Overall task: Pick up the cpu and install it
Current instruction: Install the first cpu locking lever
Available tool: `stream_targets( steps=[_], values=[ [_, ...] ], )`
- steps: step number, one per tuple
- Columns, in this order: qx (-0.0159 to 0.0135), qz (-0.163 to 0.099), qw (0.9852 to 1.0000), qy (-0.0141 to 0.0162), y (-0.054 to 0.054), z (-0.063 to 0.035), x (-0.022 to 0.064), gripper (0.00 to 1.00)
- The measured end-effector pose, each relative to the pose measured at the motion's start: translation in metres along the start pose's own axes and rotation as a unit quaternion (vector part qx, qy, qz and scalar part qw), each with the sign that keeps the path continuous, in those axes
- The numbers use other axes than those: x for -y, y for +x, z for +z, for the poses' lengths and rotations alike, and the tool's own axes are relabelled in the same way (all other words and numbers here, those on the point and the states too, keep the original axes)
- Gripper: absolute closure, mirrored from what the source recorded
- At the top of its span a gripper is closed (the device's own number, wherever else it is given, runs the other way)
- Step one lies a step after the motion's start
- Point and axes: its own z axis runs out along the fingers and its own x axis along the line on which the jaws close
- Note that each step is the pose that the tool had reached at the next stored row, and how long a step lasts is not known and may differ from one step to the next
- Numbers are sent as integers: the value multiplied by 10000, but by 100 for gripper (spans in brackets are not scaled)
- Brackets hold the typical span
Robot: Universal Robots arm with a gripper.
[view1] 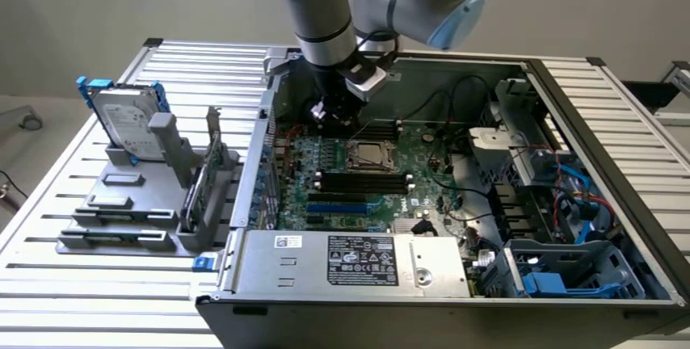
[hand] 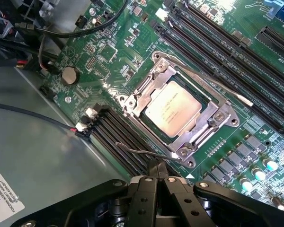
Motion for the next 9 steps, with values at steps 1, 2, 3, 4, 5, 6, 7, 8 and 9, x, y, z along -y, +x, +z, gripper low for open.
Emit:
stream_targets(
  steps=[1, 2, 3, 4, 5, 6, 7, 8, 9],
  values=[
    [-10, -7, 10000, -21, -7, -1, 6, 89],
    [-25, -14, 10000, -45, -15, -1, 13, 89],
    [-48, -22, 10000, -72, -22, -1, 19, 89],
    [-78, -30, 9999, -100, -27, 1, 22, 89],
    [-117, -40, 9998, -133, -34, 6, 27, 89],
    [-154, -49, 9997, -164, -42, 10, 31, 89],
    [-186, -56, 9996, -191, -48, 17, 35, 89],
    [-215, -64, 9995, -215, -55, 24, 39, 89],
    [-240, -70, 9994, -237, -63, 30, 44, 89]
  ],
)
